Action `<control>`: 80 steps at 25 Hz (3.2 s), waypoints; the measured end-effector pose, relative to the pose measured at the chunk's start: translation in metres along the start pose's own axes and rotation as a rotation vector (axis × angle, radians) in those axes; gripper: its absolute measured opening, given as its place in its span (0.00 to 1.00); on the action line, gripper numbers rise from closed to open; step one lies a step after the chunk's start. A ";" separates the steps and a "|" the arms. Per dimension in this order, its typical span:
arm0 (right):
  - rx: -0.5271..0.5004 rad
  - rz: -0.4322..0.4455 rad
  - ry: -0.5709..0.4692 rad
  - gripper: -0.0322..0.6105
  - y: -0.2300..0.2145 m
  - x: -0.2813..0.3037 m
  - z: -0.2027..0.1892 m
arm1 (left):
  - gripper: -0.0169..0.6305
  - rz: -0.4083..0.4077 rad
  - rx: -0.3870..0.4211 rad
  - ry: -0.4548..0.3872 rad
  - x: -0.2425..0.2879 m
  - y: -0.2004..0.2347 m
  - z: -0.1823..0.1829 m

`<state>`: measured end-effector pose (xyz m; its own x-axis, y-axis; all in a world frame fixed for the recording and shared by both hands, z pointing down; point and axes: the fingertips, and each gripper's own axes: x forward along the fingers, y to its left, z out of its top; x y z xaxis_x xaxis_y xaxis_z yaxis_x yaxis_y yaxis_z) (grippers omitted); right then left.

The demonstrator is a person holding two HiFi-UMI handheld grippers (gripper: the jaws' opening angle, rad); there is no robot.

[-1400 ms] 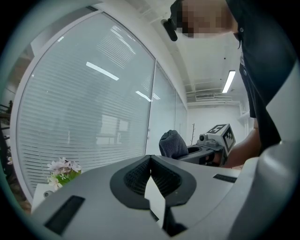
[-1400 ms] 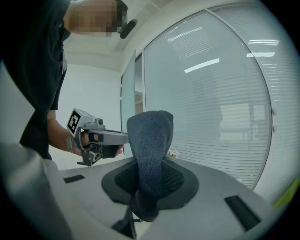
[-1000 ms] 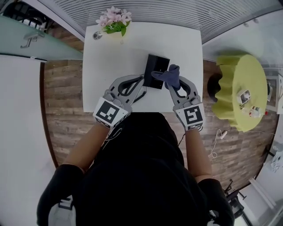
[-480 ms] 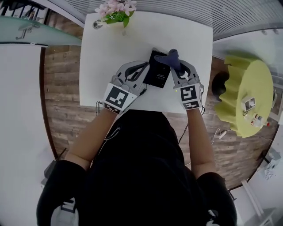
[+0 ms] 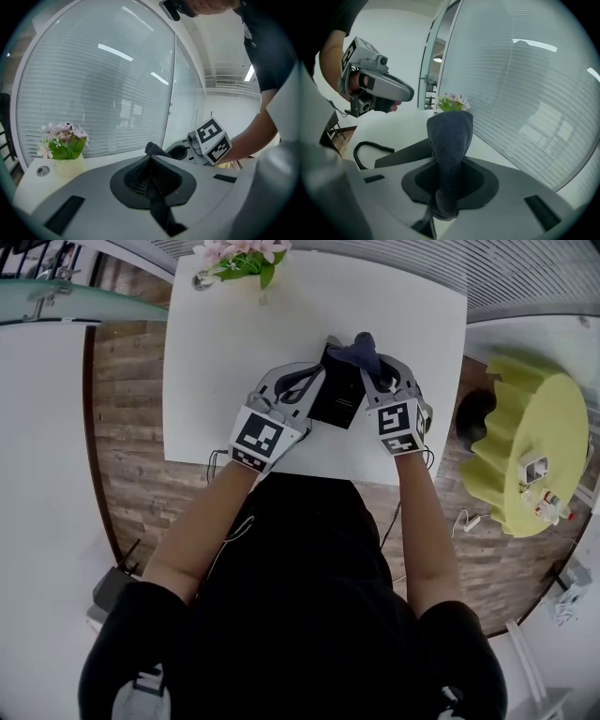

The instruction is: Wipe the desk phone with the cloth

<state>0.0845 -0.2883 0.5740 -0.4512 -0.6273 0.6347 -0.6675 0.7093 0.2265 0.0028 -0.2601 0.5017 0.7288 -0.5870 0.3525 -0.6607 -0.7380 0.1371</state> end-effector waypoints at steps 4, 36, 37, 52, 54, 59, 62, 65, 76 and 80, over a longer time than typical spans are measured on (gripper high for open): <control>-0.032 -0.003 0.009 0.19 0.001 0.009 -0.004 | 0.04 -0.004 -0.009 0.010 0.006 0.000 -0.008; -0.077 -0.005 0.054 0.18 0.063 -0.001 -0.036 | 0.04 -0.030 -0.035 0.095 -0.009 -0.028 -0.068; -0.069 -0.006 0.054 0.18 0.064 -0.001 -0.037 | 0.04 -0.030 -0.033 0.097 -0.010 -0.028 -0.069; -0.058 0.063 0.098 0.18 0.119 -0.011 -0.065 | 0.04 -0.029 -0.044 0.121 -0.030 -0.037 -0.093; -0.063 0.074 0.108 0.18 0.127 -0.012 -0.070 | 0.04 -0.026 -0.043 0.122 -0.033 -0.038 -0.095; -0.067 0.094 0.126 0.18 0.145 -0.016 -0.079 | 0.04 -0.024 -0.039 0.135 -0.041 -0.043 -0.102; -0.062 0.097 0.132 0.18 0.152 -0.018 -0.082 | 0.04 -0.024 -0.038 0.136 -0.045 -0.045 -0.106; -0.058 0.097 0.137 0.18 0.156 -0.018 -0.085 | 0.04 -0.026 -0.036 0.138 -0.047 -0.046 -0.108; -0.066 0.129 0.180 0.18 0.170 -0.019 -0.095 | 0.04 -0.018 -0.030 0.141 -0.060 -0.046 -0.110; -0.016 0.180 0.177 0.18 0.169 -0.027 -0.085 | 0.04 0.000 -0.023 0.120 -0.062 -0.039 -0.097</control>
<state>0.0343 -0.1242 0.6583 -0.4508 -0.4251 0.7849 -0.5754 0.8106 0.1086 -0.0335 -0.1630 0.5640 0.7029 -0.5419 0.4608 -0.6658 -0.7292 0.1579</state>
